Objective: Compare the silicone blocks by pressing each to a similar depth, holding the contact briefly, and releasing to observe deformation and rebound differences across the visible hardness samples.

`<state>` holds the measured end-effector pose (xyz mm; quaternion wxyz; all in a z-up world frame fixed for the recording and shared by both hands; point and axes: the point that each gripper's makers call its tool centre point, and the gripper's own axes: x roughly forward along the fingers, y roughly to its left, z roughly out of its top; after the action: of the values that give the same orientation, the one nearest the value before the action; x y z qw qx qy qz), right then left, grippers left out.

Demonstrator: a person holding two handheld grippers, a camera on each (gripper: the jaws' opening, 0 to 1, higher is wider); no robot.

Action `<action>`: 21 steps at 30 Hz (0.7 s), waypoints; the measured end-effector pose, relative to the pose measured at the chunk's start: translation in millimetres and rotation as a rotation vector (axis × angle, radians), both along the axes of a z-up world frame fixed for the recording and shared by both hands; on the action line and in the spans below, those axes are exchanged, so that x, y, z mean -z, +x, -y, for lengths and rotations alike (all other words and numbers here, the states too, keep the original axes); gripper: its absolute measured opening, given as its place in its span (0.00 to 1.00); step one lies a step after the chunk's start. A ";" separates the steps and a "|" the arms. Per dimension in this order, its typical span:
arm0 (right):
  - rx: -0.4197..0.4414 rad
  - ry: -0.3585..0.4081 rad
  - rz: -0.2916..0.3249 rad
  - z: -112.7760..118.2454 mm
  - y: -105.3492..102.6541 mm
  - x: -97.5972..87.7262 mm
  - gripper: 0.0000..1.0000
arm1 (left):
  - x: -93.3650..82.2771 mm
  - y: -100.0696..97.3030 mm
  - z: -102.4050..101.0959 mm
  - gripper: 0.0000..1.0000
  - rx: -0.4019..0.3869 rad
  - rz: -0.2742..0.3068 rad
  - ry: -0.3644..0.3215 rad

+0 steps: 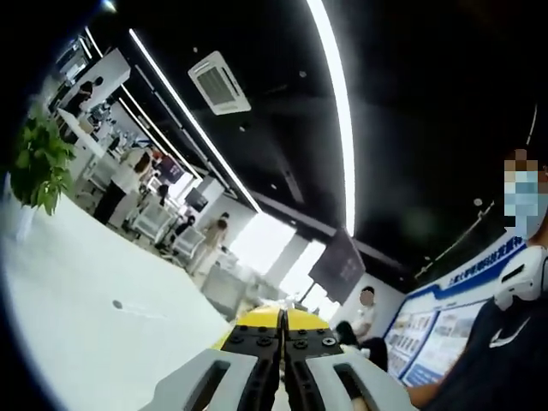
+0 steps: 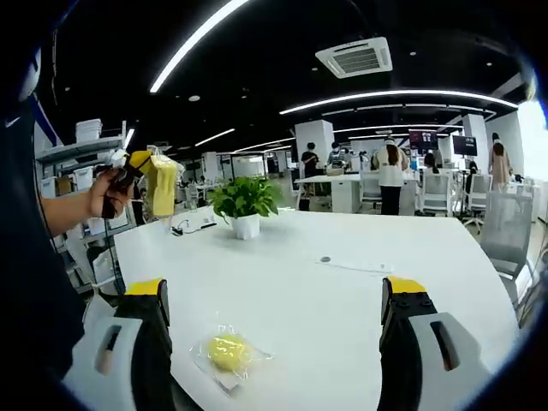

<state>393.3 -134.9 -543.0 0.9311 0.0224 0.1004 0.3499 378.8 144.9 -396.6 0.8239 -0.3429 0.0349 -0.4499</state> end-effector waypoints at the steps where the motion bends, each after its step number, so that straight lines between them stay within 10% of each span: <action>1: 0.004 0.002 -0.001 1.6 -0.6 1.0 0.97 | 2.0 0.2 -1.2 0.00 -0.002 -0.006 -0.004; 21: 0.032 -0.075 0.006 17.6 -23.7 47.8 0.97 | 70.6 4.3 -8.7 0.00 -0.024 -0.173 -0.057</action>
<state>369.6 -152.5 -590.8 0.9370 -0.0118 0.1101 0.3312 383.1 153.7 -467.2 0.8130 -0.4039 0.0891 -0.4097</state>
